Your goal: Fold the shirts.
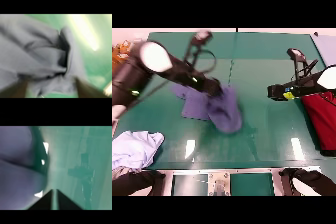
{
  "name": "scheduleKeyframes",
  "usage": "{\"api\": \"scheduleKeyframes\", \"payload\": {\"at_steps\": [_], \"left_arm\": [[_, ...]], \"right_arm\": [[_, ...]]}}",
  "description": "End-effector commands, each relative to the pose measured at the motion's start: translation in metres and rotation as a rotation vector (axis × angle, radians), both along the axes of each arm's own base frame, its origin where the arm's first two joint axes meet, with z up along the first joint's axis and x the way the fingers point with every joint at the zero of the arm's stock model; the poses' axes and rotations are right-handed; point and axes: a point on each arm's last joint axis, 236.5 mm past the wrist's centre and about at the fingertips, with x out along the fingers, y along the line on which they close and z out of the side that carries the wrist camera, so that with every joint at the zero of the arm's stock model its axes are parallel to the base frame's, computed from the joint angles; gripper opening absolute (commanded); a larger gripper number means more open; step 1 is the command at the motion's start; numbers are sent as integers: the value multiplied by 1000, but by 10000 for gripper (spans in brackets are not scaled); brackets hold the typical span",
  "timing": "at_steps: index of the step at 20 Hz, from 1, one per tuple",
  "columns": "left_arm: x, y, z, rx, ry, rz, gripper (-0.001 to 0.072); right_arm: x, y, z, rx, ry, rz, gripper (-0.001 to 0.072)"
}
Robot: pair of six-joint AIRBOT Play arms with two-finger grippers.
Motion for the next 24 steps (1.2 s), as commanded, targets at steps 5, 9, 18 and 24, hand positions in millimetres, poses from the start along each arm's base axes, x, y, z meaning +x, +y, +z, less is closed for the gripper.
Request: {"api": "scheduleKeyframes", "payload": {"at_steps": [5,9,18,24], "left_arm": [[8,78,-45,153,213,111,698],[19,186,-87,266,334,298,698],[31,225,-213,35,455,485,698],[41,183,-234,-130,521,443,697]], "right_arm": [[-28,-43,-27,-39,169,-91,268],[-90,-48,-107,-53,381,-104,279],[-147,40,-177,337,539,-143,570],[-145,67,-192,344,530,-117,569]]}}
